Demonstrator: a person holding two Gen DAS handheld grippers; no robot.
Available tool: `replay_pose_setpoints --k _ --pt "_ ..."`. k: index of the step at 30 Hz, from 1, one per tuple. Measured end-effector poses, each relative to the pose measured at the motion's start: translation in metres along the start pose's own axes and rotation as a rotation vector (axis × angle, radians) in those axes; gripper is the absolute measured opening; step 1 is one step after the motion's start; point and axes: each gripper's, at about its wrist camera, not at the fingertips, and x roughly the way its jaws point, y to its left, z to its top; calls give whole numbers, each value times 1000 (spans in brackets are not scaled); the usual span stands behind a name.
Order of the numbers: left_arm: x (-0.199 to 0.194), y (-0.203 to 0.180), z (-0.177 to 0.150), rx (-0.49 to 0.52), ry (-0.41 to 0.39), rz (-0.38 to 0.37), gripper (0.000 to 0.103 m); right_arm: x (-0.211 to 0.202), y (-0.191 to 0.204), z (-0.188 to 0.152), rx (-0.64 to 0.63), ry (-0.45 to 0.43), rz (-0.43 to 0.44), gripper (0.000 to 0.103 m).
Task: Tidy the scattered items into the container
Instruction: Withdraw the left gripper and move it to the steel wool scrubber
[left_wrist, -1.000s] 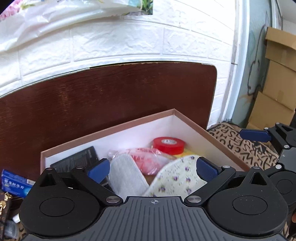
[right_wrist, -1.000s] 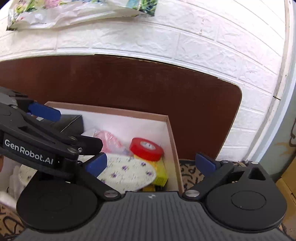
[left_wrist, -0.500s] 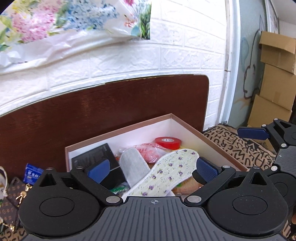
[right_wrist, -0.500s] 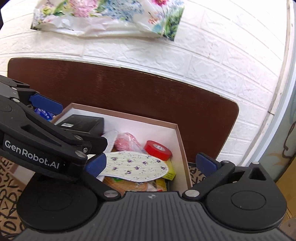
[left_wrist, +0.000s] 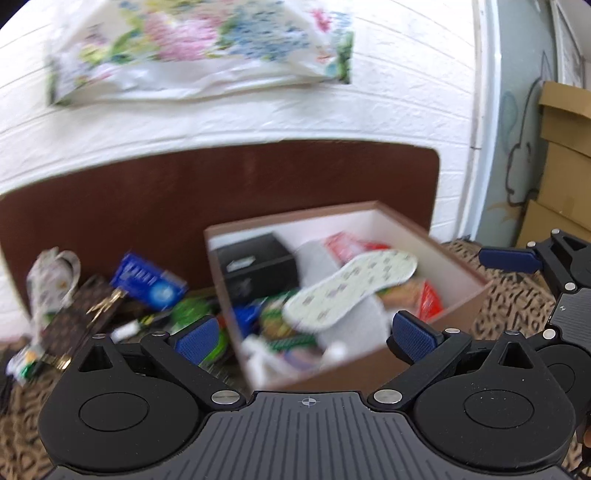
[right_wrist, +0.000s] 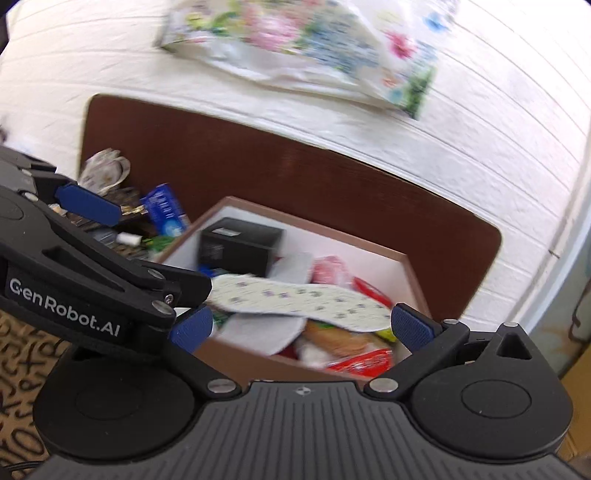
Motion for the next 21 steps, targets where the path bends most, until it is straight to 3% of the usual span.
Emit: replay_pose_setpoints --k 8,15,21 --pt "-45 53 -58 -85 28 106 103 -10 76 -14 -14 -17 124 103" --pt "-58 107 -91 -207 104 124 103 -2 144 -15 -98 -50 242 103" --pt "-51 147 -95 -289 102 143 103 28 183 -9 -140 -25 231 101"
